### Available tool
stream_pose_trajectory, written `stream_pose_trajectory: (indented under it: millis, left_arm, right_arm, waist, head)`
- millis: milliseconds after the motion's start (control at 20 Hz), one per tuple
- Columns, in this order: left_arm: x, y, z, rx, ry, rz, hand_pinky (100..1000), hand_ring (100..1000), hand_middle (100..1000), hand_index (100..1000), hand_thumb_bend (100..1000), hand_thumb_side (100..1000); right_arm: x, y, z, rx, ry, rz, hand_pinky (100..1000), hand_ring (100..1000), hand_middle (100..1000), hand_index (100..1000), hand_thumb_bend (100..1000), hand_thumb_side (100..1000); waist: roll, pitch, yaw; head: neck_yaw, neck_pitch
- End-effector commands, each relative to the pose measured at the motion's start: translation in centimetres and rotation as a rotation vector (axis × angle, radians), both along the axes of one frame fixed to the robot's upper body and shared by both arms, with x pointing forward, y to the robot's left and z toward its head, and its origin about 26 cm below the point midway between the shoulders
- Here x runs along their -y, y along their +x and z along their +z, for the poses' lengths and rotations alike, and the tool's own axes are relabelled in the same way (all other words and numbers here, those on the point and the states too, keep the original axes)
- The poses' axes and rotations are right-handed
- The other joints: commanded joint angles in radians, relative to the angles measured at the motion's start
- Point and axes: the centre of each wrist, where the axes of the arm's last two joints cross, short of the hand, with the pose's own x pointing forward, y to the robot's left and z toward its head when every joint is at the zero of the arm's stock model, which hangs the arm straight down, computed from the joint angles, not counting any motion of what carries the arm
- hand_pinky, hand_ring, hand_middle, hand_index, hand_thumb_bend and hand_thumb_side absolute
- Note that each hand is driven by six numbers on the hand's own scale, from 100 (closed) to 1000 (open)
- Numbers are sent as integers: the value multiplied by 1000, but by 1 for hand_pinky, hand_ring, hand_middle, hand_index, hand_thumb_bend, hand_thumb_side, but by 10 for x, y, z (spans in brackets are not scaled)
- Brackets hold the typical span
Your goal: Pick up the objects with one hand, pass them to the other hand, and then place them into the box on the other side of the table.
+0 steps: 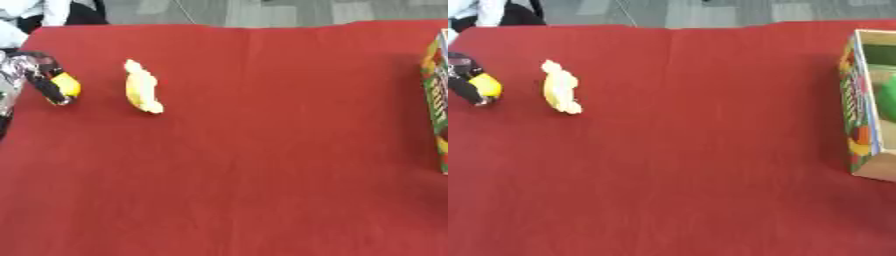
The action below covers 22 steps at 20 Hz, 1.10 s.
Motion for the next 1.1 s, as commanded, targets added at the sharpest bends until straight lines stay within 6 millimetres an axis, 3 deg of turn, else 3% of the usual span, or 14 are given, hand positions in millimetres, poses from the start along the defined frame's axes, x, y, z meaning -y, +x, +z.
stream_pose_trajectory:
  millis: [50, 350, 600, 800, 1100]
  left_arm:
    - [-5, -6, 25, 38, 25, 1, 849, 815, 734, 678, 100, 172]
    - [9, -19, 59, 166, 69, -89, 793, 754, 665, 619, 100, 120]
    - [39, -40, 80, 330, 64, -259, 767, 705, 612, 595, 100, 152]
    - [73, -53, 73, 465, 0, -389, 748, 665, 572, 565, 100, 199]
    - [122, -63, 45, 652, -108, -527, 730, 612, 521, 543, 100, 238]
  right_arm:
    - [1, -3, 8, 18, -27, -3, 901, 929, 742, 841, 100, 317]
    - [5, -4, 11, 26, -42, 7, 900, 930, 744, 842, 100, 292]
    - [6, -3, 25, 74, -65, 46, 898, 928, 744, 841, 100, 243]
    - [1, 1, 46, 142, -116, 113, 895, 924, 748, 841, 100, 168]
    - [-19, 8, 74, 204, -257, 221, 893, 926, 764, 851, 100, 109]
  waist:
    - [-3, -28, 5]
    - [-4, -49, 19]
    - [-5, -69, 28]
    - [-12, -83, 29]
    - [-28, -99, 28]
  head:
    - [-2, 6]
    - [-27, 22]
    - [-56, 31]
    - [-84, 34]
    - [-137, 47]
